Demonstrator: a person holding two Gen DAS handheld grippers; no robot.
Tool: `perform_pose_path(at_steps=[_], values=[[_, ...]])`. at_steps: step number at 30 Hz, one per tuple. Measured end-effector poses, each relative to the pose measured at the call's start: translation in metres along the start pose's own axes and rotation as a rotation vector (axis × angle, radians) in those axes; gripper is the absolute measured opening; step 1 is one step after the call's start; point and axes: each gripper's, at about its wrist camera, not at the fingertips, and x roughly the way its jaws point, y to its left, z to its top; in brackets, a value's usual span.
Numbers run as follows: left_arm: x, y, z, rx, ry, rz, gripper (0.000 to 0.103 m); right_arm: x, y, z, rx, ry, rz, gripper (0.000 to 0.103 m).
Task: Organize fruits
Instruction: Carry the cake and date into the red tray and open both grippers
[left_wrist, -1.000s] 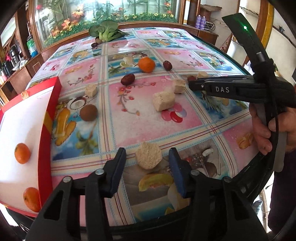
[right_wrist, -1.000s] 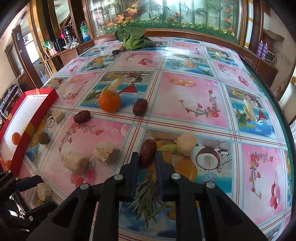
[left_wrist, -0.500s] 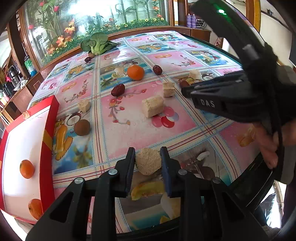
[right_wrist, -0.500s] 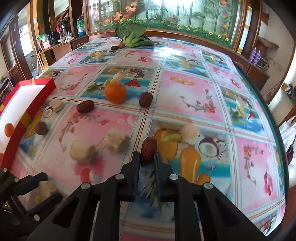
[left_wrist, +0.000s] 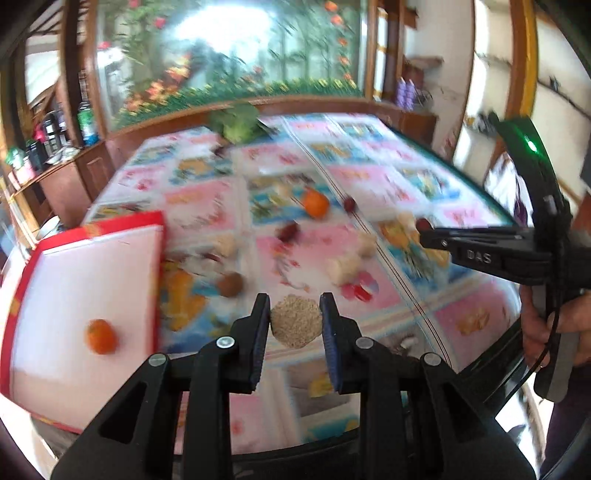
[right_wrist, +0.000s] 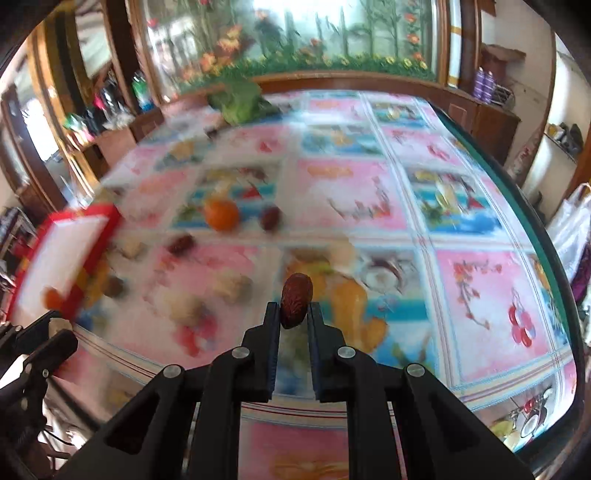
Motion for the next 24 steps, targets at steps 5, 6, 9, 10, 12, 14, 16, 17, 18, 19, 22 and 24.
perform_pose_path(at_steps=[5,6,9,10,12,14,16,17,18,19,22,24], values=[[-0.037,0.063,0.001,-0.101,-0.085,0.140,0.029,-0.017,0.058,0.018,-0.077,-0.074,0.175,0.012],[-0.043,0.077,0.000,-0.122,-0.096,0.179,0.029,-0.017,0.073,0.022,-0.096,-0.083,0.219,0.012],[-0.056,0.123,-0.007,-0.184,-0.114,0.306,0.029,-0.009,0.121,0.030,-0.138,-0.067,0.341,0.012],[-0.059,0.136,-0.009,-0.198,-0.117,0.341,0.029,-0.005,0.139,0.032,-0.154,-0.059,0.381,0.012],[-0.062,0.154,-0.016,-0.219,-0.116,0.385,0.029,0.002,0.168,0.033,-0.184,-0.059,0.428,0.012],[-0.062,0.167,-0.023,-0.239,-0.107,0.400,0.029,0.010,0.197,0.029,-0.215,-0.054,0.468,0.012],[-0.058,0.176,-0.029,-0.250,-0.098,0.408,0.029,0.020,0.219,0.022,-0.236,-0.027,0.510,0.012],[-0.055,0.182,-0.033,-0.260,-0.090,0.414,0.029,0.025,0.230,0.018,-0.250,-0.013,0.512,0.012],[-0.054,0.187,-0.036,-0.264,-0.084,0.418,0.029,0.032,0.242,0.013,-0.270,0.004,0.513,0.012],[-0.051,0.190,-0.039,-0.266,-0.075,0.425,0.029,0.036,0.246,0.010,-0.279,0.016,0.518,0.012],[-0.041,0.203,-0.047,-0.290,-0.038,0.445,0.029,0.049,0.259,0.001,-0.302,0.054,0.532,0.012],[-0.038,0.206,-0.050,-0.300,-0.021,0.452,0.029,0.053,0.263,-0.001,-0.311,0.065,0.543,0.012]])
